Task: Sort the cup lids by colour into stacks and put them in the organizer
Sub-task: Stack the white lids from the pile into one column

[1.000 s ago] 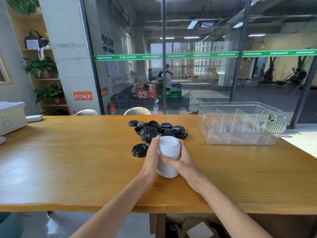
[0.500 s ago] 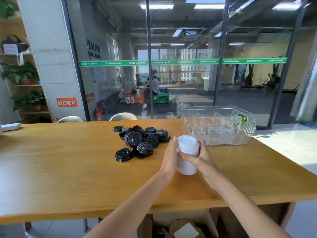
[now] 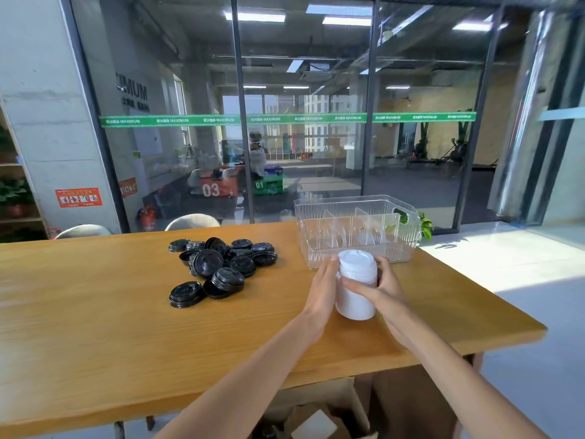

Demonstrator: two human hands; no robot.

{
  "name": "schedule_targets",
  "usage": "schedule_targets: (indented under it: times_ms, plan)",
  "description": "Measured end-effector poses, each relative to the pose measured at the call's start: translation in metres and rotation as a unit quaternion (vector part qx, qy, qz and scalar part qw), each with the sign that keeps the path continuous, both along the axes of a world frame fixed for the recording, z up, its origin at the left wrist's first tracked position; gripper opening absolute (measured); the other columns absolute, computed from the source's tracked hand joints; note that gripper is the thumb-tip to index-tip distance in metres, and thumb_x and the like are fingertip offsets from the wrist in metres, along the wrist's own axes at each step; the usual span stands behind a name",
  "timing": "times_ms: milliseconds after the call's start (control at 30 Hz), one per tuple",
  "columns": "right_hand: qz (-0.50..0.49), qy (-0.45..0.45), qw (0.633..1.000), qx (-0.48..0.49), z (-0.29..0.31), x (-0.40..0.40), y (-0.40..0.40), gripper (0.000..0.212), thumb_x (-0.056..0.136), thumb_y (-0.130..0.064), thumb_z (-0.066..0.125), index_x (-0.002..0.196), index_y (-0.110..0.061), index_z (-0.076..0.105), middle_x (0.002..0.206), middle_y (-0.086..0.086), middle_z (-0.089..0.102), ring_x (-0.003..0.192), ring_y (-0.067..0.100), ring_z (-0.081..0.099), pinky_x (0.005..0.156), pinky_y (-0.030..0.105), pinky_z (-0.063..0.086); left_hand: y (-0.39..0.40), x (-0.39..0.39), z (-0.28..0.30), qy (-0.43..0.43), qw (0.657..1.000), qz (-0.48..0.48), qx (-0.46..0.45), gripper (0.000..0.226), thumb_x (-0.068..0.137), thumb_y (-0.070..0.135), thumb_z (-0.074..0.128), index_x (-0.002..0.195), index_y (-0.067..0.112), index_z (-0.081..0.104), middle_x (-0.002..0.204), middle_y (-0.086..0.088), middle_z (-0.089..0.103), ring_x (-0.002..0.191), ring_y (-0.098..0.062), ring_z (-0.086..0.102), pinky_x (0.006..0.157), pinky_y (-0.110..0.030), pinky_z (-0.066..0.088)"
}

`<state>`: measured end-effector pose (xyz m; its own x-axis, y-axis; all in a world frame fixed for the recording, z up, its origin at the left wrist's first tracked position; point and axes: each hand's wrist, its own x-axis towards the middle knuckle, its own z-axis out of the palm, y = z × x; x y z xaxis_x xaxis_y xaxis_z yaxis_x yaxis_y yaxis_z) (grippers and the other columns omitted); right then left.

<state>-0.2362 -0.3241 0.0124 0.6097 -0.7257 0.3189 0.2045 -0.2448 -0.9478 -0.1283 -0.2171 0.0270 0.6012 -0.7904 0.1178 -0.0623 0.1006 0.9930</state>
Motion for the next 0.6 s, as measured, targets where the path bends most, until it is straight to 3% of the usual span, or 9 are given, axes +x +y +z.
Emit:
schedule_targets:
  times_ms: [67,200,300,433,600]
  plan:
    - [-0.002,0.001,1.0,0.0,0.0,-0.006,-0.005,0.095,0.051,-0.055,0.104,0.132,-0.039,0.057,0.123,-0.021,0.072,0.113,0.002,0.071,0.091,0.029,0.055,-0.009,-0.003,-0.003,0.001,1.0,-0.003,0.007,0.051,0.11,0.062,0.038,0.155,0.041,0.051,0.157,0.014,0.054,0.145,-0.011,0.05,0.126,-0.047,0.037]
    - [-0.006,0.004,1.0,0.002,0.0,-0.015,-0.011,0.093,0.052,-0.054,0.103,0.133,-0.038,0.06,0.125,-0.017,0.073,0.114,0.004,0.071,0.095,0.033,0.056,-0.021,-0.008,-0.005,0.015,1.0,-0.011,0.012,0.06,0.109,0.064,0.039,0.163,0.037,0.042,0.168,0.009,0.044,0.154,-0.017,0.042,0.129,-0.052,0.031]
    - [-0.002,0.005,1.0,0.003,0.001,-0.021,-0.014,0.086,0.055,-0.053,0.102,0.132,-0.037,0.065,0.125,-0.014,0.075,0.116,0.006,0.071,0.096,0.033,0.055,-0.023,-0.011,-0.007,0.013,1.0,-0.015,0.012,0.051,0.108,0.068,0.042,0.152,0.045,0.051,0.159,0.014,0.052,0.149,-0.014,0.047,0.127,-0.05,0.034]
    - [0.022,0.01,1.0,0.003,-0.001,-0.028,-0.017,0.081,0.06,-0.055,0.102,0.132,-0.037,0.069,0.128,-0.011,0.076,0.12,0.009,0.071,0.102,0.038,0.053,-0.025,-0.009,-0.017,0.005,1.0,-0.019,0.008,0.014,0.105,0.071,0.047,0.113,0.065,0.057,0.126,0.036,0.059,0.13,0.001,0.054,0.119,-0.038,0.038]
    - [0.038,0.005,0.999,0.007,-0.002,-0.032,-0.02,0.079,0.065,-0.049,0.101,0.136,-0.039,0.066,0.134,-0.011,0.073,0.126,0.009,0.067,0.107,0.038,0.05,-0.027,-0.01,-0.017,-0.013,1.0,-0.022,0.0,0.037,0.104,0.069,0.051,0.129,0.044,0.065,0.135,0.022,0.066,0.13,0.002,0.057,0.121,-0.043,0.042]
